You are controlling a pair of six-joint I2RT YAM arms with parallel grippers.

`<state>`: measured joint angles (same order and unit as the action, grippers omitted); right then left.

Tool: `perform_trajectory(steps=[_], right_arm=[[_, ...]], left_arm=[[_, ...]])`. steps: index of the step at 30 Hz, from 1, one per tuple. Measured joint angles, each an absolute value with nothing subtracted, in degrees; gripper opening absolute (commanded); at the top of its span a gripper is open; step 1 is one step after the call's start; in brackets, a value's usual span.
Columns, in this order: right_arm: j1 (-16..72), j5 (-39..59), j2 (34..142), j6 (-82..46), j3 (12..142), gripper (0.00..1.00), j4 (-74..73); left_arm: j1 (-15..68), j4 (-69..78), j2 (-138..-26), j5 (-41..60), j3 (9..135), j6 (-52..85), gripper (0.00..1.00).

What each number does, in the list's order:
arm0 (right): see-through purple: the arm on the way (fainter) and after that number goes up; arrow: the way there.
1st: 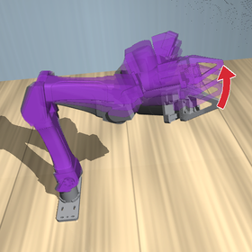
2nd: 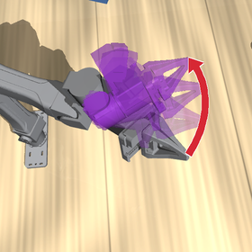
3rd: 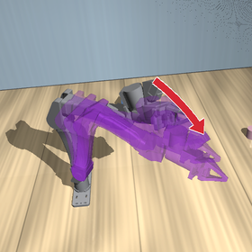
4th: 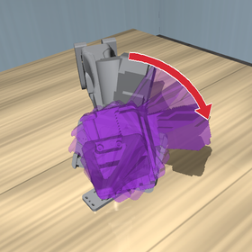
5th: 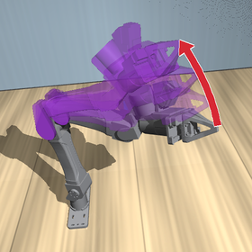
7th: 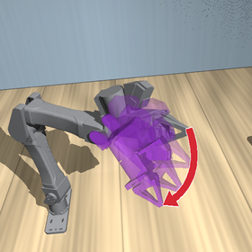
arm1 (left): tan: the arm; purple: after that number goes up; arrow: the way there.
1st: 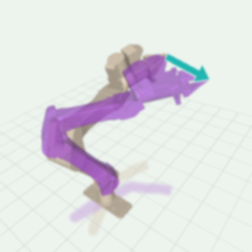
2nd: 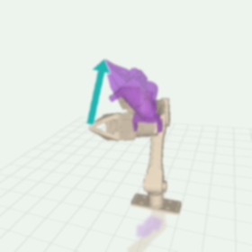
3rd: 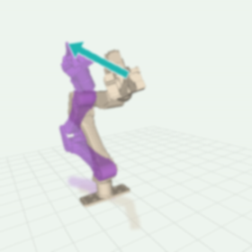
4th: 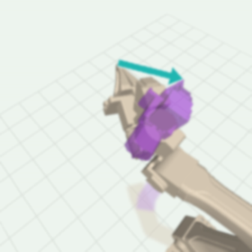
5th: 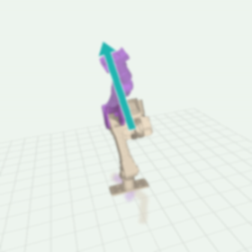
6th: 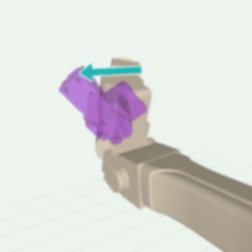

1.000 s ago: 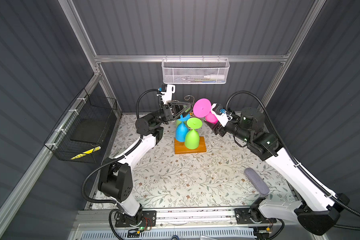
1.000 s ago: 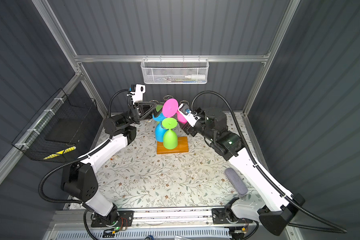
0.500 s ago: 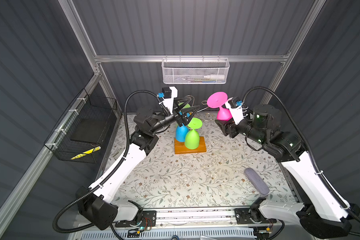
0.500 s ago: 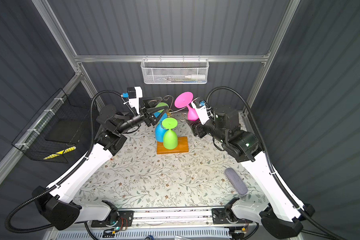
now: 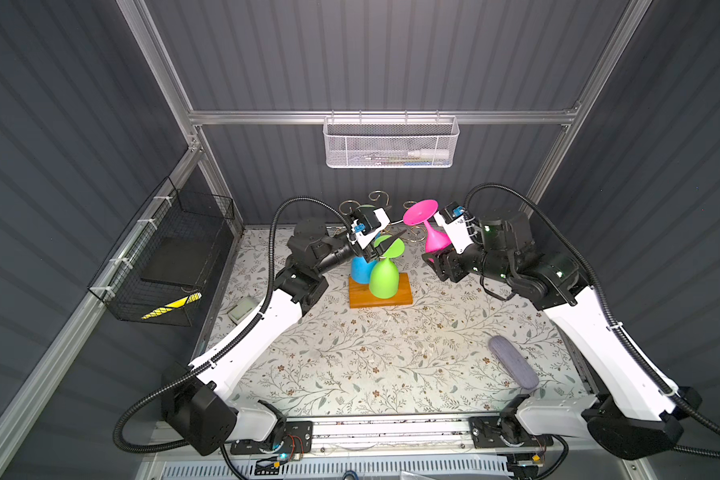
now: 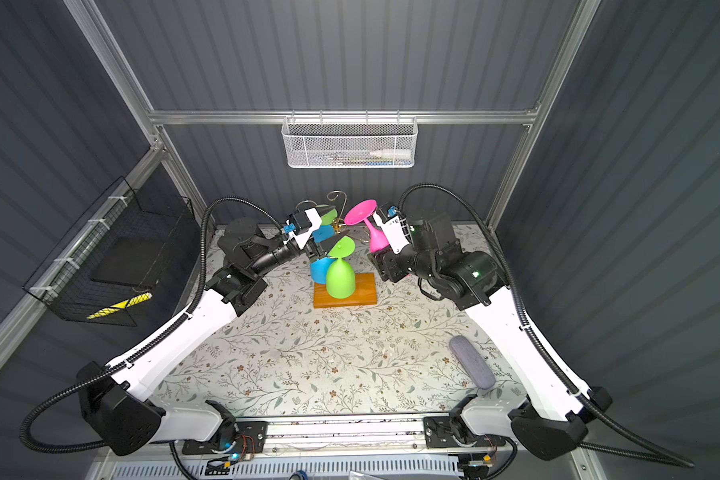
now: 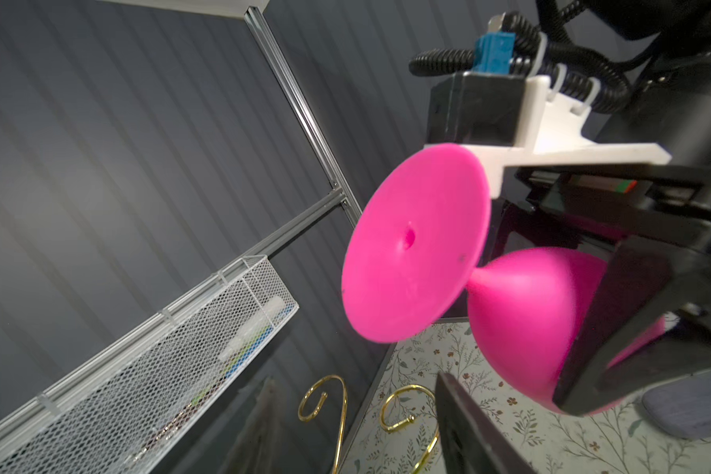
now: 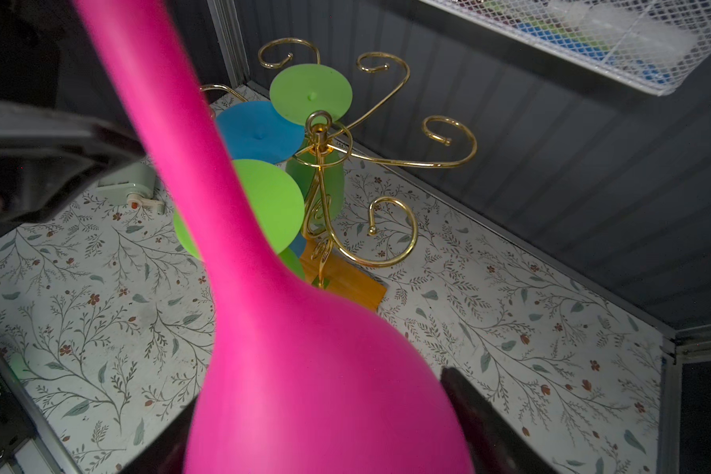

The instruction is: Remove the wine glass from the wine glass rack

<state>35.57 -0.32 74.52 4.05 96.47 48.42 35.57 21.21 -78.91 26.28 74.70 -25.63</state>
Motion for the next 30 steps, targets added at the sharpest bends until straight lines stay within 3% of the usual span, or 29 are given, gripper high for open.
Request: perform_trajectory(steps=[7, 24, 28, 30], right_arm=[[36.49, 1.21, 76.2, 2.98, 97.51, 0.33, 49.47], [36.86, 3.36, 76.71, 0.14, 98.15, 0.35, 52.42], [36.88, 4.05, 76.73, -0.4, 98.5, 0.38, 52.84], [36.88, 4.36, 76.73, -0.75, 98.5, 0.47, 52.88]], left_arm=[[36.58, 22.35, -80.34, 27.94, 74.72, -29.04, 0.5], [37.04, 23.68, -80.93, 26.06, 74.74, -31.46, 0.07], [36.97, 23.66, -80.93, 25.45, 74.74, -32.27, 0.0], [36.97, 23.62, -80.93, 25.41, 74.74, -32.42, 0.0]])
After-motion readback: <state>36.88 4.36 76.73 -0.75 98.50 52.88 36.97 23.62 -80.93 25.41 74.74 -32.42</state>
